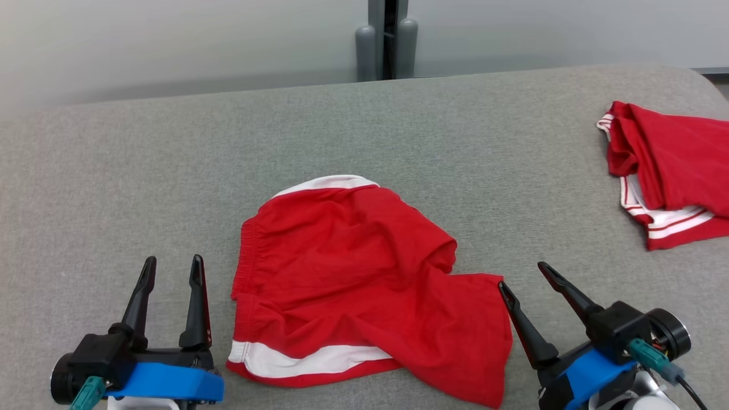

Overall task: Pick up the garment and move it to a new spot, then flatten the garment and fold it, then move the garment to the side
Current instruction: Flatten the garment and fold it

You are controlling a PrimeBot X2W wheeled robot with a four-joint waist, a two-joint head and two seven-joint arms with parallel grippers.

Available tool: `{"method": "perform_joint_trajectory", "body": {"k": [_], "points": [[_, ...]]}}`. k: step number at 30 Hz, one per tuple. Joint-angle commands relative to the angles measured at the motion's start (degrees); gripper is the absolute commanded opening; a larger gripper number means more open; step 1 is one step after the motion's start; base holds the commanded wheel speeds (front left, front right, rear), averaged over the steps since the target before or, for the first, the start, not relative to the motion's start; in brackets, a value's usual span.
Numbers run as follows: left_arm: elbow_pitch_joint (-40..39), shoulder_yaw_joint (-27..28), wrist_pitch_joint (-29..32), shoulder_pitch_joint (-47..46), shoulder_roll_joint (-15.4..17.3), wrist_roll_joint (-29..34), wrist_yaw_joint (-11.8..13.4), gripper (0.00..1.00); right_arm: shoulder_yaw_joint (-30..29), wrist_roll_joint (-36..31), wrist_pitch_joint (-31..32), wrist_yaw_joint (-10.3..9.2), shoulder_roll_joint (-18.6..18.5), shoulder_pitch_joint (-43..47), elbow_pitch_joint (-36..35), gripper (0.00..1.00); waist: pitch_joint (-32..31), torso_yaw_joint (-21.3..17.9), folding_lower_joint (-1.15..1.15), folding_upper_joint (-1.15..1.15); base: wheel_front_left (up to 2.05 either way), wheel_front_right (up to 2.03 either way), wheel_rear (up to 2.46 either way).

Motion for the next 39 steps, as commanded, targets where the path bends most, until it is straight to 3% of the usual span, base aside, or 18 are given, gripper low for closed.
{"method": "perform_joint_trajectory", "body": {"k": [1,17,18,20,30,39], "points": [[-0.1,0.0,-0.2,-0.6,0.2,0.0,0.1,1.00,0.0,-0.4,0.3,-0.03,-0.1,-0.9,1.2,1.00,0.5,0.5,0.00,0.00,0.00,0.00,0.00],[-0.3,-1.0,-0.3,-2.9,0.2,-0.6,0.2,1.00,2.4,0.2,-4.1,-0.03,2.2,-8.1,22.0,1.00,4.3,4.3,0.00,0.00,0.00,0.00,0.00],[-0.3,-0.9,-0.2,-3.0,0.2,-0.6,0.2,1.00,2.5,0.1,-4.2,-0.03,2.4,-8.4,23.1,0.84,4.4,4.3,0.00,0.00,0.00,0.00,0.00],[-0.3,-0.8,-0.3,-3.0,0.2,-0.5,0.2,1.00,3.0,0.2,-4.8,-0.03,2.6,-9.1,24.6,0.00,4.5,4.3,0.00,0.00,0.00,0.00,0.00],[0.0,-1.2,-0.2,-3.3,0.2,-0.8,0.4,1.00,-0.3,-0.5,-10.9,-0.04,2.9,-13.6,25.4,0.00,4.2,4.1,0.00,0.00,0.00,0.00,0.00],[0.2,-1.6,-0.2,-4.4,0.2,-1.0,0.1,1.00,-4.1,-0.3,-9.5,-0.04,1.7,-24.5,30.3,0.00,5.1,5.4,0.00,0.00,0.00,0.00,0.00]]}}
